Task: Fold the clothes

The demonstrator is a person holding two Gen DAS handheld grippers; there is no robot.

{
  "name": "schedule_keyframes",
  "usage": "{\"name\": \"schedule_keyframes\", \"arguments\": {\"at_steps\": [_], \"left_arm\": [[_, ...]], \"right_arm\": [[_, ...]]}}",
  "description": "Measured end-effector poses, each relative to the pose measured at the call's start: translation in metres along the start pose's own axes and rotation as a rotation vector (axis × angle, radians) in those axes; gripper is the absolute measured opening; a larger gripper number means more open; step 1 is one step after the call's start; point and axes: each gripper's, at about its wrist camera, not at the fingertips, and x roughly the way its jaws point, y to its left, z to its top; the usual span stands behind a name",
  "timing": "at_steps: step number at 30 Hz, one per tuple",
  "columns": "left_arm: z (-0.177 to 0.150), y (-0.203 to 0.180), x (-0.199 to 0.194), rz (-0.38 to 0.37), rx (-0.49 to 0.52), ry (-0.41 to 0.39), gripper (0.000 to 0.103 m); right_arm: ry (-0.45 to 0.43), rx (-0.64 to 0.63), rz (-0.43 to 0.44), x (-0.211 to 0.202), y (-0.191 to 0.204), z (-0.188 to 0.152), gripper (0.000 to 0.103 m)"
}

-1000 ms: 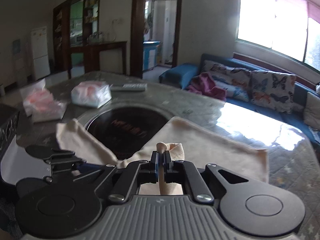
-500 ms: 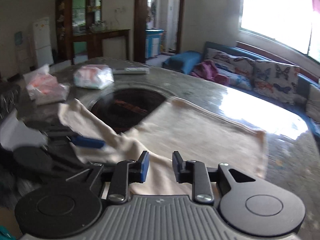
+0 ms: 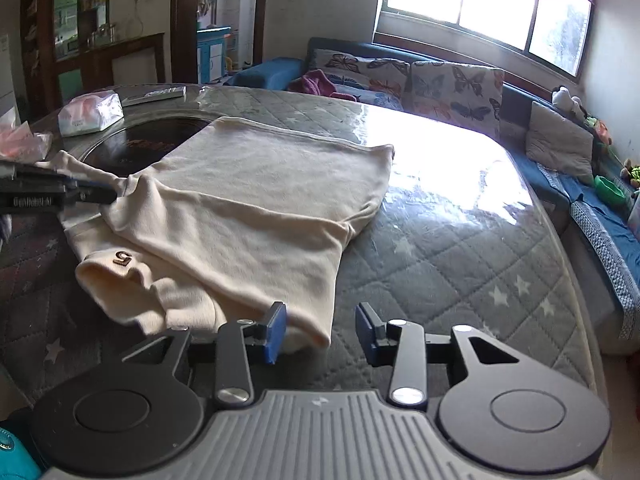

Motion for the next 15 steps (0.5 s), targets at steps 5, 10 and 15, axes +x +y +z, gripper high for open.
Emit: {"name": "schedule_keyframes", "arguments": {"at_steps": [5, 10, 15], "left_arm": [[0.032, -0.010, -0.007, -0.020, 0.049, -0.068, 0.000], [0.047, -0.011, -0.009, -0.030, 0.045, -0.086, 0.002], [0.017, -0.006, 0.006, -0.007, 0.031, 0.010, 0.003]], "right_arm": [[-0.026, -0.033, 0.010, 0.003, 0.011, 0.000, 0.049], [-0.053, -0.065, 0.020, 0.007, 0.021, 0.001, 0.049], [-0.076, -0.031, 0.044, 0.008, 0.016, 0.008, 0.049]]}}
